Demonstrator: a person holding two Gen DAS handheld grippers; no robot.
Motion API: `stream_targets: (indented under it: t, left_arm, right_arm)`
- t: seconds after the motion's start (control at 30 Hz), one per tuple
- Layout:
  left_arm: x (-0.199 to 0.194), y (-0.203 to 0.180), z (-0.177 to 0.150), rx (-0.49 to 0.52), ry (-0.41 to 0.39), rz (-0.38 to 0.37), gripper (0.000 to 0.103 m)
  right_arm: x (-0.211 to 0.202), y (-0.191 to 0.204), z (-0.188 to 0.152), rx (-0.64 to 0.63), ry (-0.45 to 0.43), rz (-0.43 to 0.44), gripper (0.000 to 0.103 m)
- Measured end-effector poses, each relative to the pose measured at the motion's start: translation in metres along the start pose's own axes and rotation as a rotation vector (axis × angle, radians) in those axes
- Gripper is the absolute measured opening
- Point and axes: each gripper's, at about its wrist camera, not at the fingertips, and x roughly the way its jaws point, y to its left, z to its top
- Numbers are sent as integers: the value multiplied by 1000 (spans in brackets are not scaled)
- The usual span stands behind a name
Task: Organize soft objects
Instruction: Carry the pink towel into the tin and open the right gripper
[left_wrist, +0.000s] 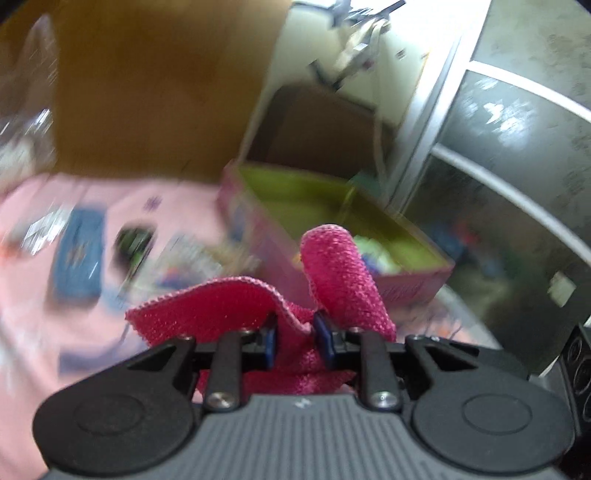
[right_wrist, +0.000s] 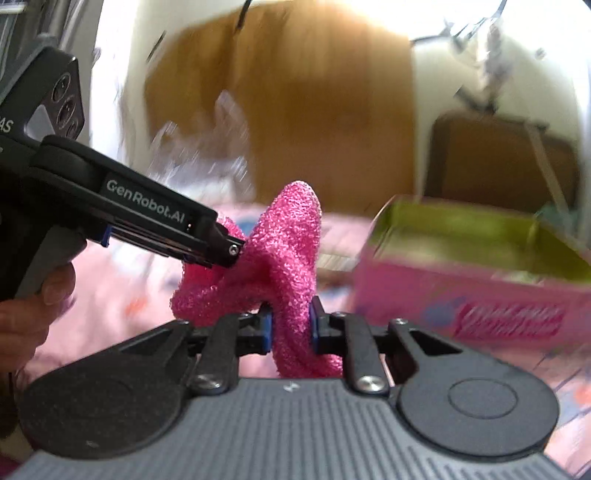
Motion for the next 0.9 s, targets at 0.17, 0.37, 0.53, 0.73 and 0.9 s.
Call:
stream_targets:
  t: [0.17, 0.37, 0.53, 0.73, 0.9]
  left_arm:
    - [41, -34, 46, 94, -58, -35, 20]
    - [121, -57, 79, 154, -75, 57, 34]
    - [166, -40, 91, 73, -6, 171, 47]
    - [124, -16, 75, 68, -49, 130, 56]
    - [72, 27, 56, -16, -101, 122, 56]
  right_arm:
    - [-6, -33, 27, 9, -116, -126, 22]
    - [24, -95, 46, 104, -105, -250, 31]
    - [77, -127, 49, 111, -8, -373, 61]
    - [61, -119, 29, 106, -35, -375, 66]
    - [37, -93, 25, 103, -118, -380, 66]
